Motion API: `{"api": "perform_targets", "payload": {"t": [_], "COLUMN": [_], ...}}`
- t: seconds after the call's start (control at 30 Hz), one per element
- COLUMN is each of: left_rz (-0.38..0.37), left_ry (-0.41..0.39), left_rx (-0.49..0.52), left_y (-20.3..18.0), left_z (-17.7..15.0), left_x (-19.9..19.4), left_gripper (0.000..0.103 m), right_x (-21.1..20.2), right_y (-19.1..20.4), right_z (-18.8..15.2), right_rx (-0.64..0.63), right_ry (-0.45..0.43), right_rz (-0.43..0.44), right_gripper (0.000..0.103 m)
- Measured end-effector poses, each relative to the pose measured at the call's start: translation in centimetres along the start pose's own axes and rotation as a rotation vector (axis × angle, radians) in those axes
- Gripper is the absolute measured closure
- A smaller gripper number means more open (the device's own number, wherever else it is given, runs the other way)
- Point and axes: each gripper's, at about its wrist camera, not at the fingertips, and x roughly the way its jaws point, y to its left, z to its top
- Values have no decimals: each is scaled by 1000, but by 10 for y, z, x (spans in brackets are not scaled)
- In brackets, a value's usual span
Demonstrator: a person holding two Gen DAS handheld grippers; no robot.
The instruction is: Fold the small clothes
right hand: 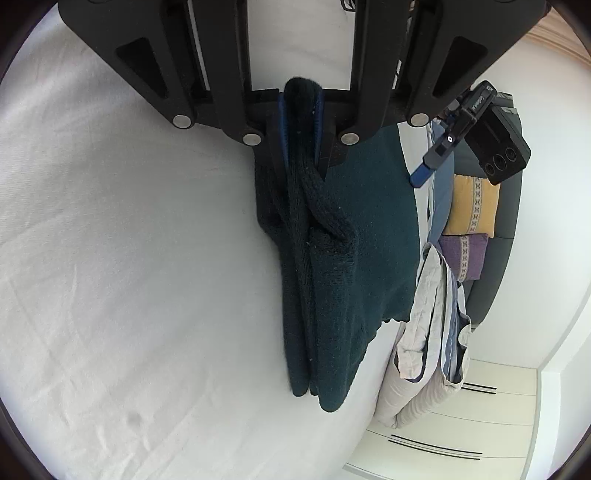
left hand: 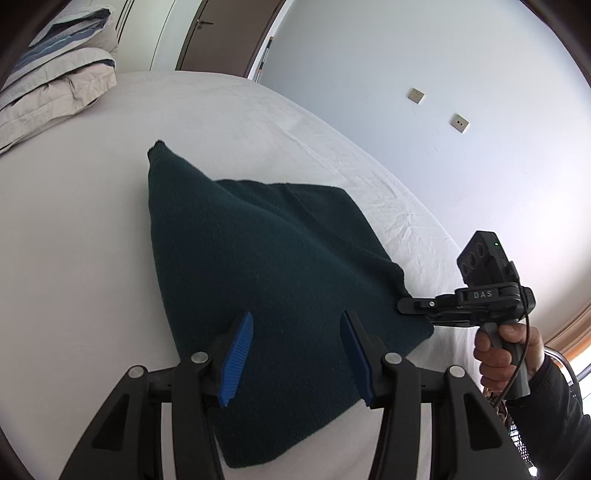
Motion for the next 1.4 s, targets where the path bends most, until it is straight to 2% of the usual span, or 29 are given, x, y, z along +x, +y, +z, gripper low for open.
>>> {"api": "perform_targets", "payload": {"t": [0.1, 0.13, 0.2, 0.27, 0.37, 0.43, 0.47, 0.5, 0.57, 0.6, 0.67, 0.7, 0.73, 0.8, 0.87, 0.93, 1.0, 1.03, 1.1, 1.2, 1.23, 1.27, 1.3, 1.4], "left_rz": [13, 21, 30, 39, 65, 75, 72, 65, 56, 57, 65, 70, 76, 86, 104, 124, 132, 133, 130, 131, 131, 131, 131, 140], "left_ry": [-31, -43, -38, -23, 33, 64, 55, 41, 38, 43, 54, 55, 53, 44, 41, 45, 47, 48, 48, 48, 46, 44, 42, 41], "left_rx": [15, 23, 18, -4, -32, -39, -39, -46, -65, -68, -64, -63, -64, -68, -60, -38, -32, -33, -33, -24, -23, -23, -22, -16], "left_y": [4, 5, 9, 17, 28, 35, 37, 39, 41, 41, 40, 39, 39, 38, 35, 31, 31, 32, 33, 33, 33, 33, 33, 31], "left_z": [23, 31, 50, 63, 68, 62, 58, 56, 56, 57, 59, 59, 59, 58, 58, 57, 58, 58, 58, 57, 57, 57, 56, 56], "left_x": [1, 3, 16, 34, 66, 84, 87, 88, 89, 91, 94, 96, 97, 99, 101, 103, 105, 106, 106, 105, 105, 105, 105, 105], "left_gripper": [51, 51, 51, 51, 51, 51, 51, 51, 51, 51, 51, 51, 51, 51, 51, 51, 51, 51, 51, 51, 51, 51, 51, 50], "right_x": [-28, -37, -43, -30, 9, 32, 42, 49, 45, 39, 33, 27, 24, 16, 24, 44, 70, 78, 79, 62, 54, 46, 35, -1], "right_y": [22, 31, 49, 67, 84, 71, 60, 47, 16, 9, 10, 16, 26, 41, 55, 59, 49, 39, 24, 22, 27, 34, 40, 61], "right_z": [11, 17, 31, 42, 52, 55, 55, 57, 63, 65, 74, 78, 87, 100, 117, 133, 148, 153, 162, 161, 157, 151, 142, 104], "right_rx": [-52, -69, -82, -107, -165, -145, -147, -133, -51, -21, -29, -42, -53, -82, -107, -116, -105, -82, -23, -9, -30, -54, -76, -161], "right_ry": [-88, -126, -167, -141, -62, -17, -15, -22, -52, -68, -96, -113, -134, -158, -146, -95, -66, -67, -105, -169, -174, -174, -168, -146], "right_rz": [-86, -79, 16, 84, 65, 8, -61, -60, 65, 81, 45, 37, 38, 67, 52, 17, -84, -58, 4, -25, -41, -53, -38, 100], "right_gripper": [91, 90, 89, 89, 89, 89, 89, 99, 103, 103, 103, 99, 95, 95, 95, 95, 98, 103, 103, 103, 97, 97, 96, 95]}}
